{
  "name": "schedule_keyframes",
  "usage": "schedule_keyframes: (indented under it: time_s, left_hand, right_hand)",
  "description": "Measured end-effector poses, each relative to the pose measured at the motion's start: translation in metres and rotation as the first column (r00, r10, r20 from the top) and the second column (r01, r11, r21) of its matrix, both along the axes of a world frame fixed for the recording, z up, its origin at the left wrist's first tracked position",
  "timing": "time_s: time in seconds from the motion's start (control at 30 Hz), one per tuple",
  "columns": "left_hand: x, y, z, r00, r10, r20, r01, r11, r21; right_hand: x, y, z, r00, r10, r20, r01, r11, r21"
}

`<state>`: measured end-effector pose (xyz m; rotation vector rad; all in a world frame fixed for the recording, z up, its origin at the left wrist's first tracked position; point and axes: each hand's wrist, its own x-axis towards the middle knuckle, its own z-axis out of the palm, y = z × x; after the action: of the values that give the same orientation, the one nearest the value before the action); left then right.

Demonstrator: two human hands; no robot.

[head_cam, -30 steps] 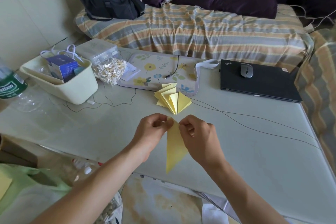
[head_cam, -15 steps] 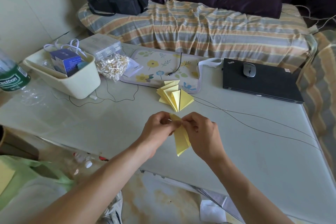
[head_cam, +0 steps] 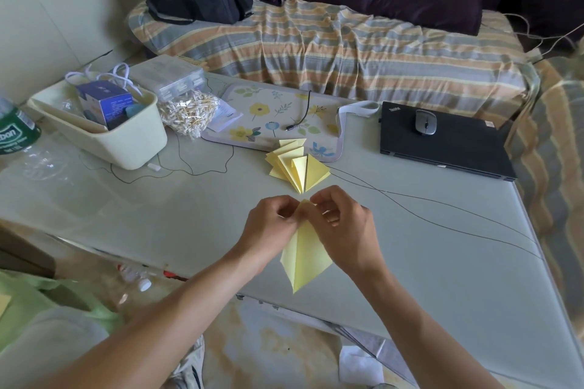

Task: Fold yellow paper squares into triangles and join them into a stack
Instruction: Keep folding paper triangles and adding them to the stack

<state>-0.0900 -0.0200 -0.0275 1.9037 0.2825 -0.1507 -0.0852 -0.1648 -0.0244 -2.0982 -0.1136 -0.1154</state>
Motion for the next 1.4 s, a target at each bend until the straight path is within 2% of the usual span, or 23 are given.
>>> schedule_keyframes:
  time_s: [0.1, 0.2, 0.3, 0.47, 0.67, 0.8, 0.87, 1.03, 1.2, 1.33, 1.4]
  left_hand:
    - [0.0, -0.002, 0.0, 0.999, -0.043, 0.019, 0.041, 0.997, 0.073]
    - [0.0, -0.002, 0.002, 0.997, -0.078, -0.015, 0.079, 0.993, 0.082]
    - [-0.001, -0.002, 0.002, 0.997, -0.068, -0.024, 0.07, 0.996, 0.051]
    - [-0.001, -0.003, 0.005, 0.998, -0.046, -0.045, 0.045, 0.999, -0.028]
    - [-0.001, -0.003, 0.01, 0.997, -0.03, -0.074, 0.024, 0.996, -0.087]
    - [0.001, 0.0, 0.009, 0.997, 0.022, -0.08, -0.033, 0.99, -0.139]
    - [0.002, 0.001, 0.008, 0.995, 0.057, -0.078, -0.068, 0.988, -0.139]
    - [0.002, 0.003, 0.006, 0.997, 0.066, -0.039, -0.068, 0.997, -0.038]
    - [0.002, 0.002, 0.008, 0.995, 0.102, -0.011, -0.103, 0.994, -0.025]
    - [0.003, 0.001, 0.007, 0.996, 0.089, -0.033, -0.09, 0.995, -0.049]
    - [0.003, 0.001, 0.007, 0.996, 0.087, -0.021, -0.088, 0.996, -0.01]
  right_hand:
    - [0.001, -0.001, -0.002, 1.0, 0.002, 0.009, -0.001, 0.999, -0.034]
    - [0.004, -0.005, -0.005, 1.0, -0.02, 0.021, 0.022, 0.997, -0.075]
    - [0.006, -0.006, -0.006, 0.999, -0.007, 0.044, 0.011, 0.996, -0.091]
    - [0.005, -0.004, -0.009, 0.978, 0.029, 0.206, 0.002, 0.989, -0.147]
    - [0.003, 0.0, -0.014, 0.956, 0.075, 0.282, 0.011, 0.957, -0.291]
    - [0.002, 0.002, -0.016, 0.955, 0.098, 0.28, -0.027, 0.969, -0.247]
    - [0.003, 0.001, -0.013, 0.967, 0.09, 0.239, -0.052, 0.986, -0.161]
    - [0.007, -0.003, -0.001, 0.995, 0.055, -0.085, -0.055, 0.998, 0.01]
    - [0.009, -0.005, -0.002, 0.957, 0.009, -0.29, -0.003, 1.0, 0.02]
    - [0.008, -0.005, -0.004, 0.953, 0.01, -0.302, -0.009, 1.0, 0.005]
    - [0.008, -0.004, -0.004, 0.954, 0.009, -0.299, -0.008, 1.0, 0.006]
